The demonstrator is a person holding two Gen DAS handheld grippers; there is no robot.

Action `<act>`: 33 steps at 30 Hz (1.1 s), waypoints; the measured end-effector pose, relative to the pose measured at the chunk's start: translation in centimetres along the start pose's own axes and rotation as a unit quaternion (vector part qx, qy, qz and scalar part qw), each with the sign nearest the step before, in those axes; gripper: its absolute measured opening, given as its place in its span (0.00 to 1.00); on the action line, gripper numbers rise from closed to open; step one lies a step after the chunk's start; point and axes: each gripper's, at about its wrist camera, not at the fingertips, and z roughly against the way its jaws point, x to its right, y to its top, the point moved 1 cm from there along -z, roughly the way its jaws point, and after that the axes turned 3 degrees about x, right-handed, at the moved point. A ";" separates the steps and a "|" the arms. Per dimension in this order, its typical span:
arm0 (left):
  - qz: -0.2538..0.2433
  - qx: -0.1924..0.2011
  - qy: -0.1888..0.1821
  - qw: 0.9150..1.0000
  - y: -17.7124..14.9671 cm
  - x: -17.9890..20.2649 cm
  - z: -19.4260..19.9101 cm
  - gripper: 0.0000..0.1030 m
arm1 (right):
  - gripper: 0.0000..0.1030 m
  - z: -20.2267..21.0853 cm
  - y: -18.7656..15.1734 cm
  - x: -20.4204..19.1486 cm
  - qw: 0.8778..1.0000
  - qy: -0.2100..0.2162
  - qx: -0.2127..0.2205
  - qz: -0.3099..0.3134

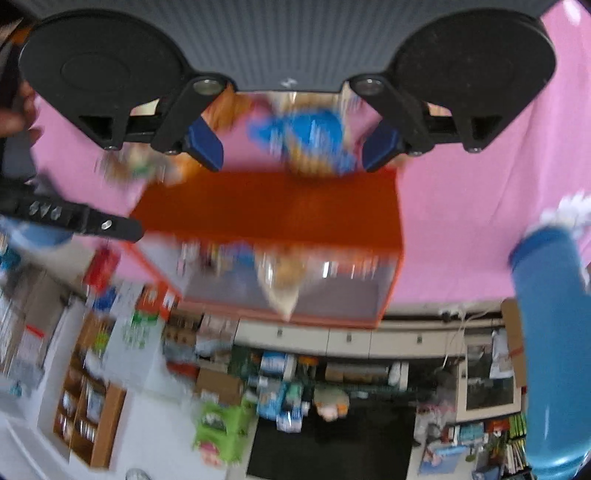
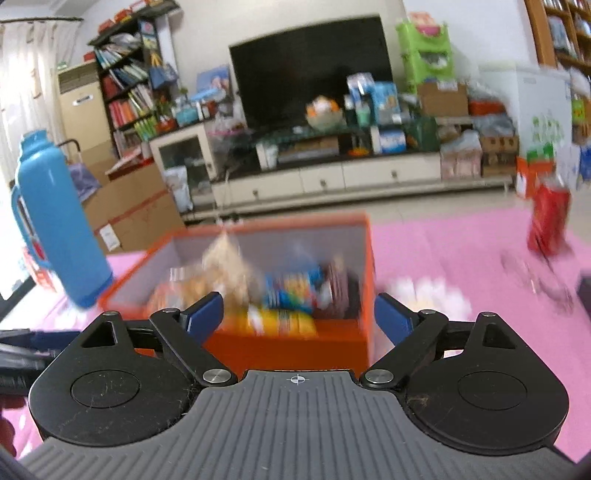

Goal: Organize snacks
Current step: 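Move both open tools back over the remaining packets beside the box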

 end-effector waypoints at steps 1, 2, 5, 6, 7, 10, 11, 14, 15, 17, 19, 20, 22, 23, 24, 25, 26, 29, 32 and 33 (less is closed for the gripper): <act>-0.002 -0.009 0.003 1.000 -0.9 0.0 0.3 0.78 | 0.76 0.6 -1.2 0.3 1.000 -0.005 -0.012 -0.003; -0.003 -0.017 0.003 1.000 -1.7 0.0 0.6 0.78 | 0.76 1.2 -2.4 0.5 1.000 -0.010 -0.024 -0.004; -0.004 -0.025 0.002 1.000 -3.3 -0.2 1.7 0.83 | 0.76 2.9 -5.7 1.1 0.998 -0.035 -0.057 0.002; -0.002 -0.026 0.005 1.000 -3.7 -0.3 1.9 0.85 | 0.76 3.2 -6.2 1.2 0.997 -0.039 -0.061 0.003; 0.002 -0.027 0.008 1.000 -4.0 -0.3 2.0 0.87 | 0.76 3.5 -6.6 1.2 0.997 -0.042 -0.061 0.006; 0.013 -0.028 0.018 0.999 -4.3 -0.9 2.1 0.87 | 0.77 3.7 -6.6 0.7 0.996 -0.071 -0.051 0.032; 0.017 -0.026 0.019 0.999 -4.2 -1.1 2.1 0.87 | 0.77 3.6 -6.5 0.5 0.995 -0.075 -0.048 0.035; 0.033 -0.027 0.019 0.999 -4.1 -1.7 2.1 0.87 | 0.79 2.7 -6.3 -0.5 0.996 -0.060 -0.052 0.032; 0.038 -0.027 0.019 0.999 -4.0 -1.9 2.1 0.87 | 0.79 2.2 -6.1 -1.0 0.996 -0.060 -0.056 0.039; 0.046 -0.024 0.019 0.998 -3.9 -2.5 2.2 0.87 | 0.79 1.2 -6.4 -2.3 0.992 -0.069 -0.069 0.075; 0.052 -0.020 0.020 0.998 -3.7 -2.9 2.3 0.88 | 0.79 0.5 -6.8 -3.6 0.988 -0.074 -0.076 0.112; 0.054 -0.018 0.020 0.998 -3.5 -3.1 2.3 0.88 | 0.79 0.7 -7.0 -4.1 0.987 -0.072 -0.072 0.123; 0.063 -0.017 0.019 0.998 -3.4 -3.5 2.4 0.88 | 0.79 1.1 -7.2 -4.6 0.987 -0.053 -0.083 0.131; 0.067 -0.017 0.017 0.997 -3.3 -3.8 2.4 0.89 | 0.79 1.2 -7.4 -4.7 0.987 -0.041 -0.092 0.125; 0.071 -0.017 0.016 0.997 -3.3 -4.0 2.4 0.89 | 0.79 1.2 -7.7 -4.7 0.987 -0.027 -0.106 0.117; 0.075 -0.017 0.018 0.997 -3.3 -4.2 2.4 0.89 | 0.79 1.0 -7.9 -4.6 0.985 -0.020 -0.122 0.117; 0.078 -0.017 0.019 0.997 -3.3 -4.4 2.4 0.89 | 0.79 0.8 -8.2 -4.7 0.983 -0.021 -0.137 0.124; 0.081 -0.015 0.021 0.996 -3.3 -4.7 2.6 0.90 | 0.80 1.6 -8.5 -4.6 0.981 -0.023 -0.130 0.142; 0.084 -0.017 0.019 0.996 -3.3 -4.7 2.5 0.90 | 0.88 3.1 -7.4 -3.3 0.989 -0.041 -0.087 0.116; 0.084 -0.018 0.020 0.996 -3.3 -4.6 2.5 0.90 | 0.88 3.2 -7.2 -2.6 0.990 -0.047 -0.085 0.104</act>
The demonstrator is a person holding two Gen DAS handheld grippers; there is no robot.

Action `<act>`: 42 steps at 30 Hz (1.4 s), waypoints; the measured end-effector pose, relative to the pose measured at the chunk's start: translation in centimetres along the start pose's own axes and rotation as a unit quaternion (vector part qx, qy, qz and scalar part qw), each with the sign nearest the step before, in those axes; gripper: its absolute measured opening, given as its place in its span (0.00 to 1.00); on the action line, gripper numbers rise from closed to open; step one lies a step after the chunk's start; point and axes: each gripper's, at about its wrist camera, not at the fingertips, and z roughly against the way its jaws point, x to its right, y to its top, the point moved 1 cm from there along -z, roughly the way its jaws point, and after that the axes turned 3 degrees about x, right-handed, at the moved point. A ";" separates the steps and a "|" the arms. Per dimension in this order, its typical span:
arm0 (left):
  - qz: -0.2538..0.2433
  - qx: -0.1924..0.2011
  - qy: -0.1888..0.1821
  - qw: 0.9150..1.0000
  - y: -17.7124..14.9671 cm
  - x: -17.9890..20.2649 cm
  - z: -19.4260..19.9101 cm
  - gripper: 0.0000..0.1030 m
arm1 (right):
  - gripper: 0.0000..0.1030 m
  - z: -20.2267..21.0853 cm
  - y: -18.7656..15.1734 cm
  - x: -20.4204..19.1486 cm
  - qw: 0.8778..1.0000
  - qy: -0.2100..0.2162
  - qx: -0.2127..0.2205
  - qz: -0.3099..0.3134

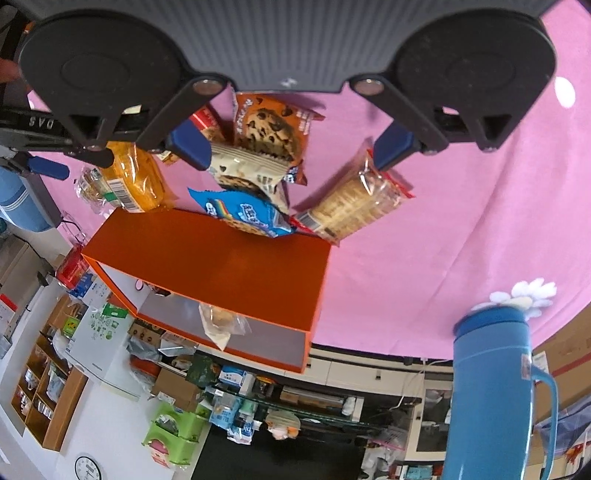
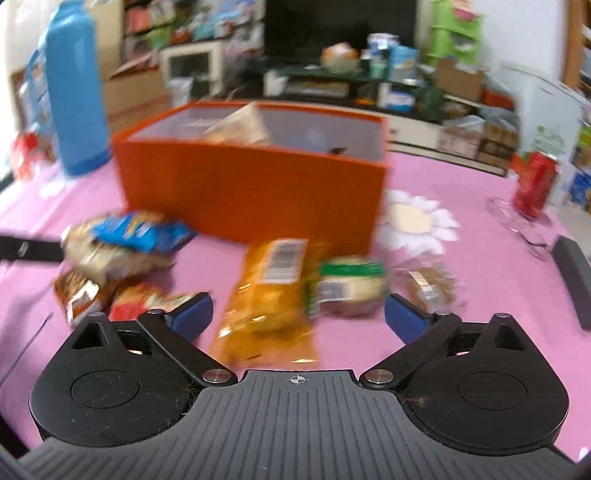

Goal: Organize snacks
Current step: 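Move both open tools back over the remaining packets beside the box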

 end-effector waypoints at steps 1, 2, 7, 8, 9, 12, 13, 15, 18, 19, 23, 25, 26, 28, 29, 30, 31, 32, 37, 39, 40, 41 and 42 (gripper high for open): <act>-0.001 -0.001 0.001 1.000 0.0 0.1 -0.1 0.90 | 0.87 -0.2 -0.1 0.6 1.000 -0.002 -0.005 -0.011; -0.002 -0.002 0.002 1.000 -0.1 0.2 -0.2 0.90 | 0.85 -0.4 -0.2 1.0 1.000 -0.002 -0.010 -0.022; -0.007 -0.008 0.002 1.000 -0.3 0.5 -0.5 0.90 | 0.85 -1.4 0.0 1.2 1.000 -0.011 -0.008 -0.024; -0.009 -0.009 0.003 1.000 -0.3 0.6 -0.6 0.90 | 0.86 -1.7 0.2 1.1 1.000 -0.018 -0.003 -0.023; -0.011 -0.009 0.003 1.000 -0.4 0.6 -0.6 0.90 | 0.86 -2.4 0.7 1.1 0.999 -0.026 -0.002 -0.020; -0.011 -0.011 0.002 1.000 -0.3 0.7 -0.7 0.90 | 0.86 -3.4 1.4 0.6 0.999 -0.020 0.003 -0.025; -0.010 -0.012 0.001 1.000 -0.3 0.6 -0.8 0.90 | 0.86 -3.8 1.6 0.4 1.000 -0.016 0.004 -0.025; -0.011 -0.014 0.000 1.000 -0.4 0.7 -0.9 0.90 | 0.87 -4.9 1.8 0.0 1.000 -0.022 -0.007 -0.020; -0.014 -0.015 0.001 1.000 -0.5 0.7 -0.9 0.90 | 0.87 -5.8 1.6 0.3 0.999 -0.022 -0.024 -0.037; -0.013 -0.015 -0.001 1.000 -0.5 0.7 -0.9 0.90 | 0.88 -5.8 1.5 0.7 0.998 -0.025 -0.025 -0.042; -0.012 -0.017 -0.004 1.000 -0.5 0.7 -1.0 0.90 | 0.90 -5.5 0.9 2.5 0.997 -0.036 -0.033 -0.066; -0.015 -0.018 -0.003 1.000 -0.6 0.7 -1.0 0.90 | 0.90 -5.2 0.4 3.7 0.995 -0.034 -0.038 -0.091; -0.016 -0.018 -0.003 1.000 -0.6 0.8 -1.1 0.90 | 0.90 -5.2 0.2 4.2 0.994 -0.034 -0.041 -0.101; -0.016 -0.020 -0.002 1.000 -0.6 0.8 -1.1 0.90 | 0.90 -5.0 0.1 4.8 0.993 -0.040 -0.042 -0.107; -0.016 -0.021 -0.003 1.000 -0.6 0.8 -1.1 0.90 | 0.90 -4.9 0.0 4.9 0.993 -0.043 -0.042 -0.106; -0.015 -0.022 -0.003 1.000 -0.6 0.7 -1.1 0.90 | 0.90 -4.9 0.1 4.9 0.993 -0.046 -0.041 -0.105; -0.014 -0.022 -0.003 1.000 -0.6 0.7 -1.2 0.90 | 0.90 -4.7 0.1 4.9 0.993 -0.047 -0.040 -0.103; -0.013 -0.020 -0.001 1.000 -0.6 0.6 -1.2 0.90 | 0.89 -4.5 0.2 4.8 0.993 -0.046 -0.036 -0.103; 0.002 -0.012 0.006 1.000 -0.3 -0.1 -0.8 0.90 | 0.89 -1.1 0.9 2.8 0.997 0.002 0.018 -0.077; 0.010 -0.013 0.008 1.000 -0.3 -0.5 -0.8 0.90 | 0.89 -0.2 0.9 1.2 0.998 0.034 0.031 -0.051; 0.012 -0.014 0.010 1.000 -0.2 -0.6 -0.8 0.90 | 0.89 0.0 1.0 0.2 0.998 0.050 0.031 -0.033; 0.014 -0.014 0.013 1.000 -0.2 -0.7 -0.8 0.90 | 0.89 0.0 1.1 -0.7 0.997 0.063 0.029 -0.019; 0.015 -0.015 0.016 1.000 -0.2 -0.8 -0.9 0.90 | 0.89 -0.2 1.0 -1.5 0.997 0.075 0.024 -0.004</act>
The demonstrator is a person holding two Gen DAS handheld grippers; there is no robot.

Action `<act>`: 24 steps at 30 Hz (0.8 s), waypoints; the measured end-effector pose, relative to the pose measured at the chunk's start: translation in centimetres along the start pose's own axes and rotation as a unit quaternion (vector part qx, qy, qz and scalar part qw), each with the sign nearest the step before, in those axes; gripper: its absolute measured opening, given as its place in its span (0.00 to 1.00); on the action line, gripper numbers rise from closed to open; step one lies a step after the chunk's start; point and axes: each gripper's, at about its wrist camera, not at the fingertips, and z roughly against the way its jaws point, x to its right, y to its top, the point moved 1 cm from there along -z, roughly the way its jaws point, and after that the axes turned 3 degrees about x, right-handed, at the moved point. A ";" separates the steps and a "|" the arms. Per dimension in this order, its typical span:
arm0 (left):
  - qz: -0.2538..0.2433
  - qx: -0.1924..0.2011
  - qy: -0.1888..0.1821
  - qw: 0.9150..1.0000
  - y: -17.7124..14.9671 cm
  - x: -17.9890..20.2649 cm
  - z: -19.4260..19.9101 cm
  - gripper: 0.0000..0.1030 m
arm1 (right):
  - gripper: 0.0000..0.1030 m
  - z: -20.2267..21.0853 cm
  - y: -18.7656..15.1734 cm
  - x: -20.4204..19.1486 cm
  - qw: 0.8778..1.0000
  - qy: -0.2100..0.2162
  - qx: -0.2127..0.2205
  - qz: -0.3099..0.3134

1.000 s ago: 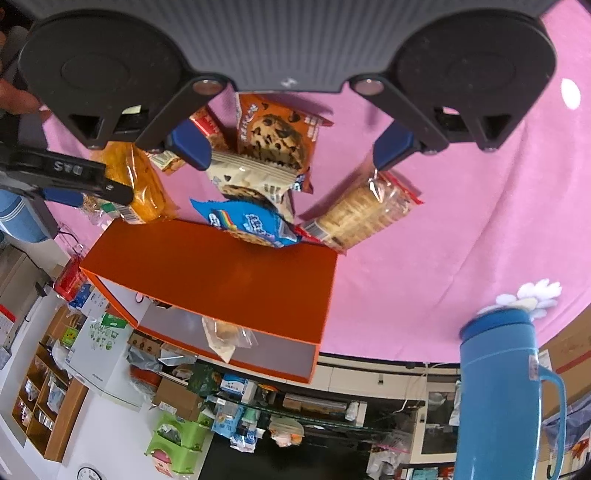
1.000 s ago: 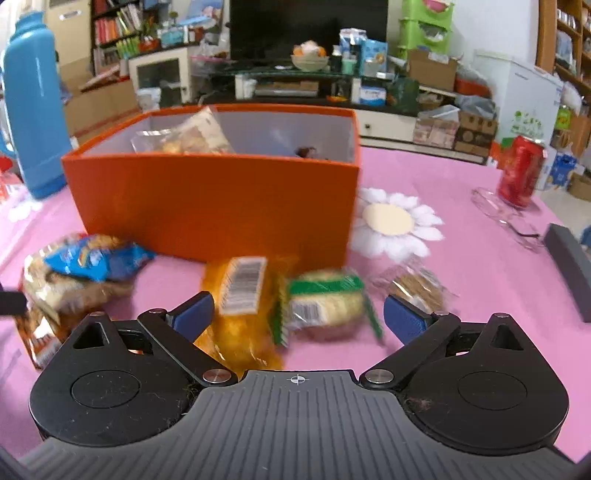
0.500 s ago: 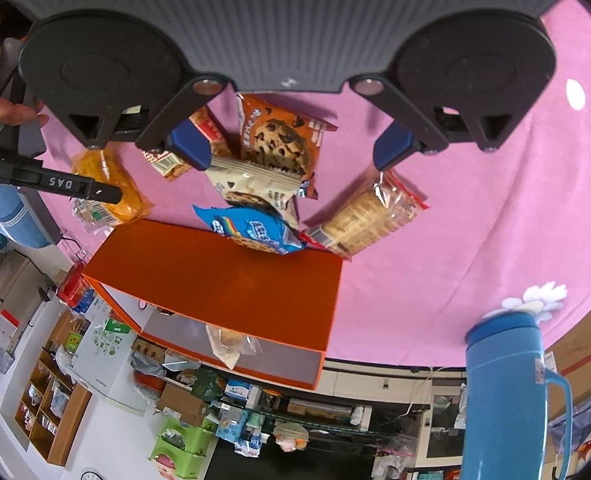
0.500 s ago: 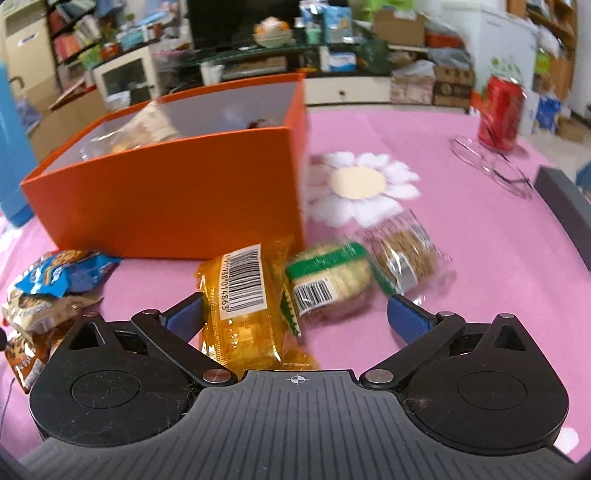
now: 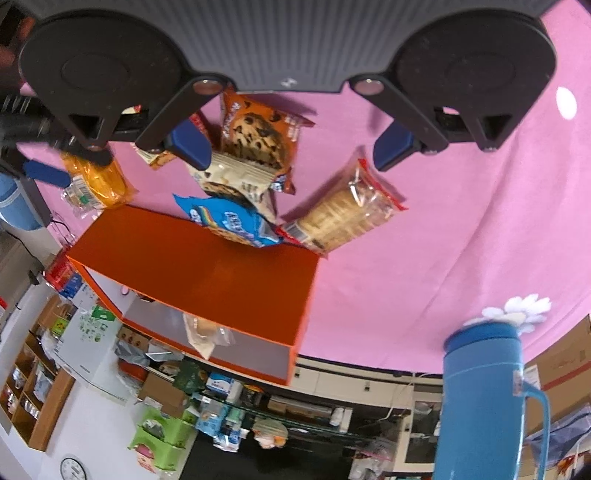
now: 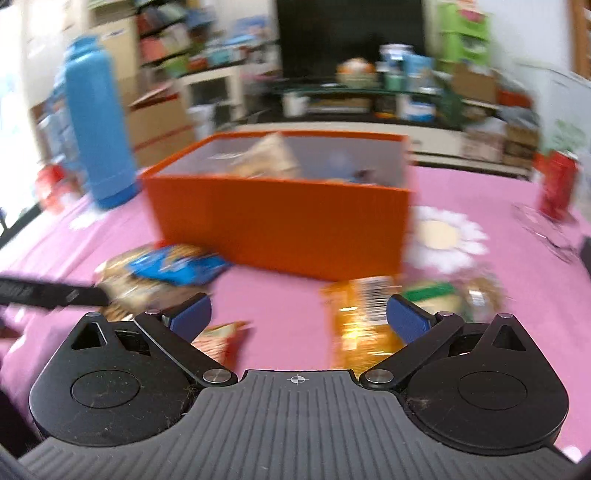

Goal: Organize snacks
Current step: 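Move both open tools back over the remaining packets beside the box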

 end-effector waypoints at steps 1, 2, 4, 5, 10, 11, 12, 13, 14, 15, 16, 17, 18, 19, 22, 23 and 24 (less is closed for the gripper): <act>0.002 -0.001 0.004 1.000 0.0 -0.1 -0.1 0.90 | 0.89 -0.4 -0.1 -0.7 1.000 0.009 -0.009 0.012; 0.003 -0.002 0.006 1.000 0.0 -0.1 -0.1 0.90 | 0.89 -0.8 -0.3 -1.4 1.000 0.016 -0.017 0.021; 0.004 -0.002 0.009 1.000 0.0 -0.2 -0.3 0.90 | 0.89 -1.8 -0.7 -2.4 0.998 0.030 -0.035 0.031; 0.003 -0.002 0.010 1.000 0.0 -0.1 -0.3 0.90 | 0.89 -2.3 -0.8 -2.7 0.998 0.036 -0.045 0.033; -0.010 -0.003 0.020 1.000 -0.1 0.5 -0.5 0.90 | 0.89 -4.1 -1.5 -3.5 0.996 0.049 -0.072 0.028; -0.013 -0.003 0.020 1.000 -0.1 0.6 -0.5 0.90 | 0.89 -4.2 -1.4 -3.5 0.996 0.051 -0.073 0.025; -0.015 -0.003 0.020 1.000 -0.1 0.8 -0.5 0.90 | 0.89 -4.3 -1.6 -3.7 0.996 0.052 -0.073 0.024; -0.018 -0.002 0.020 1.000 -0.2 1.0 -0.5 0.90 | 0.90 -4.4 -1.7 -3.6 0.996 0.051 -0.074 0.022; -0.020 -0.001 0.020 1.000 -0.2 1.1 -0.5 0.90 | 0.90 -4.5 -1.8 -3.5 0.996 0.051 -0.076 0.017; -0.021 -0.001 0.021 1.000 -0.1 1.1 -0.4 0.90 | 0.90 -4.7 -1.9 -3.3 0.996 0.052 -0.078 0.011; -0.021 0.000 0.019 1.000 -0.1 1.2 -0.3 0.90 | 0.90 -4.7 -1.8 -3.1 0.995 0.051 -0.080 0.005; -0.021 0.000 0.017 1.000 -0.1 1.2 -0.2 0.90 | 0.90 -4.6 -1.9 -2.8 0.996 0.044 -0.079 0.003; -0.021 0.000 0.015 1.000 -0.1 1.2 -0.1 0.90 | 0.90 -4.6 -1.8 -2.4 0.996 0.035 -0.077 -0.001; -0.020 0.002 0.015 1.000 0.0 1.2 0.0 0.90 | 0.90 -4.6 -1.7 -1.9 0.997 0.030 -0.077 -0.009; -0.018 0.004 0.016 1.000 0.0 1.2 0.2 0.90 | 0.90 -4.5 -1.8 -1.0 0.996 0.024 -0.080 -0.026; -0.017 0.004 0.016 1.000 0.0 1.2 0.2 0.90 | 0.90 -4.5 -1.8 -1.0 0.996 0.020 -0.080 -0.024; -0.015 0.004 0.015 1.000 0.0 1.1 0.2 0.90 | 0.90 -4.3 -1.8 -1.0 0.996 0.019 -0.080 -0.022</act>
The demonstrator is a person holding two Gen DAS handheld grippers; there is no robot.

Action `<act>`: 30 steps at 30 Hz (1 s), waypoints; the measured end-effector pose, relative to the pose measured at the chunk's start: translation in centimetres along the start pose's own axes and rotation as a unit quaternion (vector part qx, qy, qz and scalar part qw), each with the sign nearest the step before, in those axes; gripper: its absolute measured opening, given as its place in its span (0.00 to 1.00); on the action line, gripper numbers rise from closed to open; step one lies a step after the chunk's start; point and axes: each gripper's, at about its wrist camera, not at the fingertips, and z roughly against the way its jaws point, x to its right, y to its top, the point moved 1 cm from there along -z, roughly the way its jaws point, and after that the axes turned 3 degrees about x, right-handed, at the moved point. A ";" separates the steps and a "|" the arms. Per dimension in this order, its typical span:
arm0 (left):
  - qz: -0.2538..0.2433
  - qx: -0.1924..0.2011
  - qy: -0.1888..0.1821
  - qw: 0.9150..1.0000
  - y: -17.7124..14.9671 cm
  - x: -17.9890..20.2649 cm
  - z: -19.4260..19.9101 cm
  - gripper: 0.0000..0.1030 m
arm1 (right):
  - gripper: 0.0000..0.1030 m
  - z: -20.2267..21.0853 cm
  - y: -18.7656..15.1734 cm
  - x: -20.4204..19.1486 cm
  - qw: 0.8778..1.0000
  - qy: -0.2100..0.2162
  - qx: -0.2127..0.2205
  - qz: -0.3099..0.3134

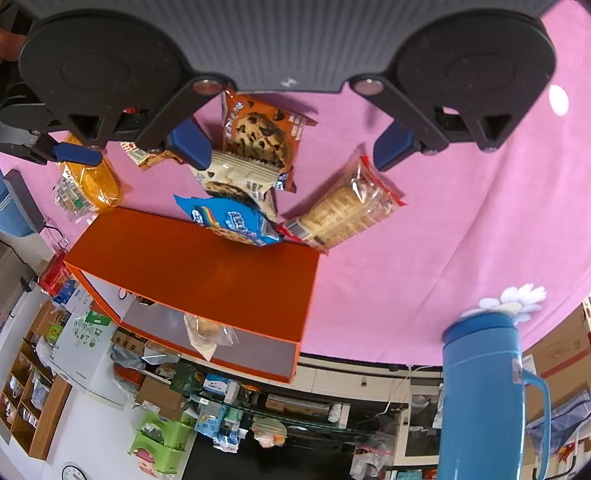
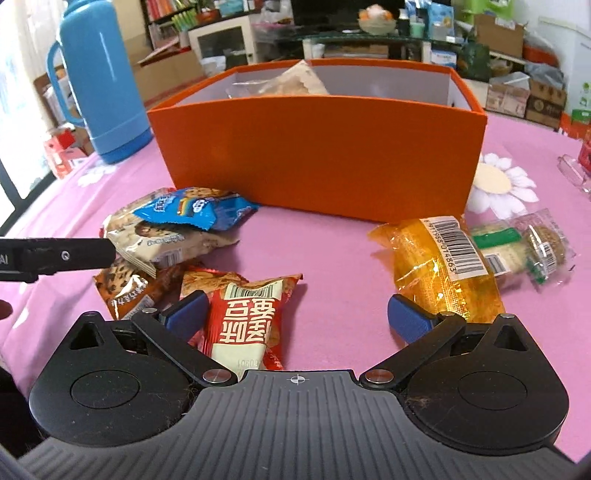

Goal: Organize snacks
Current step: 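Move both open tools back over the remaining packets beside the box, then position the right tool over the yellow bread packet while the left tool hovers over the red packet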

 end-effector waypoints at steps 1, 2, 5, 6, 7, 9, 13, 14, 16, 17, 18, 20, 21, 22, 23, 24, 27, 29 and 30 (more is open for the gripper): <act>0.000 0.000 0.000 1.000 0.0 0.0 0.0 0.90 | 0.90 0.1 0.0 0.0 1.000 -0.001 0.000 0.002; 0.001 0.001 0.000 1.000 0.0 0.0 0.0 0.90 | 0.90 0.2 0.0 0.0 1.000 -0.003 0.000 0.005; 0.003 -0.002 0.002 1.000 0.0 0.0 -0.1 0.90 | 0.90 0.4 -0.1 0.1 1.000 -0.010 -0.001 0.007; 0.004 -0.002 0.001 1.000 0.0 0.0 -0.2 0.90 | 0.90 0.6 0.0 0.2 1.000 -0.013 -0.002 0.007; 0.005 -0.002 -0.001 1.000 -0.1 0.0 -0.1 0.90 | 0.90 0.6 0.0 0.2 1.000 -0.015 -0.003 0.007; 0.005 -0.003 0.000 1.000 -0.1 0.0 -0.2 0.90 | 0.90 0.8 -0.1 0.3 1.000 -0.021 -0.003 0.007; 0.004 -0.011 0.005 1.000 -0.3 0.0 -0.7 0.90 | 0.90 1.4 -0.1 0.7 1.000 -0.012 0.005 -0.004; 0.004 -0.013 0.007 1.000 -0.3 -0.1 -0.8 0.90 | 0.90 1.6 0.0 0.8 1.000 -0.008 0.011 -0.005; 0.005 -0.016 0.006 1.000 -0.4 -0.1 -0.9 0.90 | 0.90 2.3 0.2 1.4 1.000 -0.003 0.027 -0.016; 0.006 -0.015 0.003 1.000 -0.4 -0.1 -0.9 0.90 | 0.90 2.8 0.4 2.0 0.999 0.000 0.037 -0.028; 0.005 -0.014 0.000 1.000 -0.4 -0.1 -0.8 0.90 | 0.90 3.2 0.7 2.9 0.998 0.001 0.046 -0.048; -0.001 -0.013 0.001 1.000 -0.4 0.0 -0.8 0.90 | 0.90 5.0 1.0 6.1 0.991 -0.009 0.077 -0.108; -0.003 -0.013 0.001 1.000 -0.4 0.1 -0.8 0.90 | 0.90 6.3 1.0 8.0 0.985 -0.031 0.103 -0.138; -0.004 -0.013 -0.001 1.000 -0.5 0.1 -0.8 0.90 | 0.90 7.8 0.8 9.9 0.975 -0.063 0.130 -0.171; -0.004 -0.012 -0.002 1.000 -0.5 0.1 -0.8 0.90 | 0.90 9.3 0.3 12.1 0.960 -0.097 0.158 -0.211; -0.003 -0.013 -0.003 1.000 -0.5 0.1 -0.9 0.90 | 0.90 10.4 -0.2 13.7 0.947 -0.120 0.175 -0.240; 0.000 -0.010 -0.009 1.000 -0.6 0.1 -0.9 0.90 | 0.90 12.3 -1.9 17.3 0.920 -0.165 0.190 -0.300; 0.002 -0.013 -0.023 1.000 -0.6 0.3 -0.8 0.90 | 0.90 11.7 -2.3 17.9 0.922 -0.154 0.172 -0.311; 0.001 -0.011 -0.031 0.999 -0.6 0.4 -0.6 0.90 | 0.90 11.2 -2.3 17.7 0.927 -0.144 0.161 -0.306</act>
